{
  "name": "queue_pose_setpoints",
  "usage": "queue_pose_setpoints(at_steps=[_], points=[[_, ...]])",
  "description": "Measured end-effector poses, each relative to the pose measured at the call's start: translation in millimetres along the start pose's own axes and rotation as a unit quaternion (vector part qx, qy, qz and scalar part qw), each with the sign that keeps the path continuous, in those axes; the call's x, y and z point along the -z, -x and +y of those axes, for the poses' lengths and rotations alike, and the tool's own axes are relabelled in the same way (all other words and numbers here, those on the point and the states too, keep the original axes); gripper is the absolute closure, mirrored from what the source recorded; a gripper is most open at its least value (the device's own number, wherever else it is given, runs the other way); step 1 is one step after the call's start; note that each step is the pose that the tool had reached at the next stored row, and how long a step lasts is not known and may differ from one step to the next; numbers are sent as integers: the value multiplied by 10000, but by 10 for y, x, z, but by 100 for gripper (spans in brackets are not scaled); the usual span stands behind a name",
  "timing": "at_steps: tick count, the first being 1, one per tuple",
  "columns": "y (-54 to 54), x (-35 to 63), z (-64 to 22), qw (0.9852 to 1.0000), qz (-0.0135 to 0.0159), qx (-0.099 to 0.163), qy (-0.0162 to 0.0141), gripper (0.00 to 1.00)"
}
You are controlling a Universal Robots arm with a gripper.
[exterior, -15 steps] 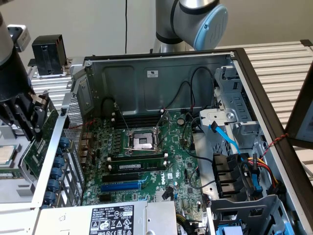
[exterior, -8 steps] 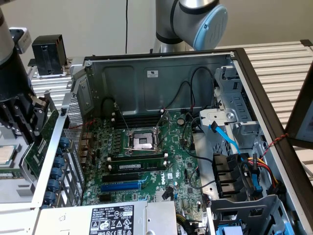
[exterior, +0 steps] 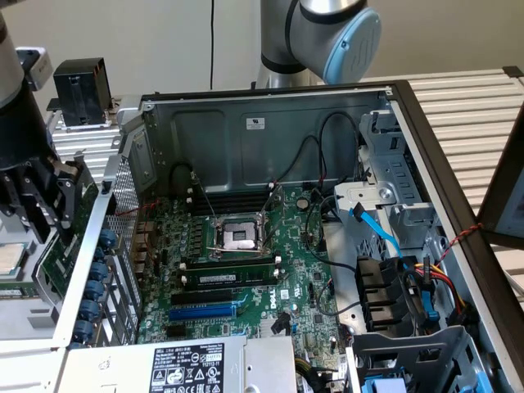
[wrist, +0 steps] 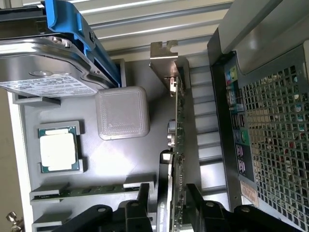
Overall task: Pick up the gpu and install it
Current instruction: 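Pick up the gpu and move the gpu toward the slot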
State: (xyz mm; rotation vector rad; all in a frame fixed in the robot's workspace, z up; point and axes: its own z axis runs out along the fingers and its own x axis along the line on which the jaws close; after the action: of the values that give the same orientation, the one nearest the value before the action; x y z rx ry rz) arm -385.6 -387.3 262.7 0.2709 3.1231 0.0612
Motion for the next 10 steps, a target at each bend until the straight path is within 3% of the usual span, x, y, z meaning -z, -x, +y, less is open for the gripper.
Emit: queue_pose_setpoints(at_steps=[3,5,10], points=[[0,-4,0,9999,-115,33,-64,57],[1,-8,3,9997,-204,59,-83,57],[6,-38,3,9995,-285,98,-87,57]])
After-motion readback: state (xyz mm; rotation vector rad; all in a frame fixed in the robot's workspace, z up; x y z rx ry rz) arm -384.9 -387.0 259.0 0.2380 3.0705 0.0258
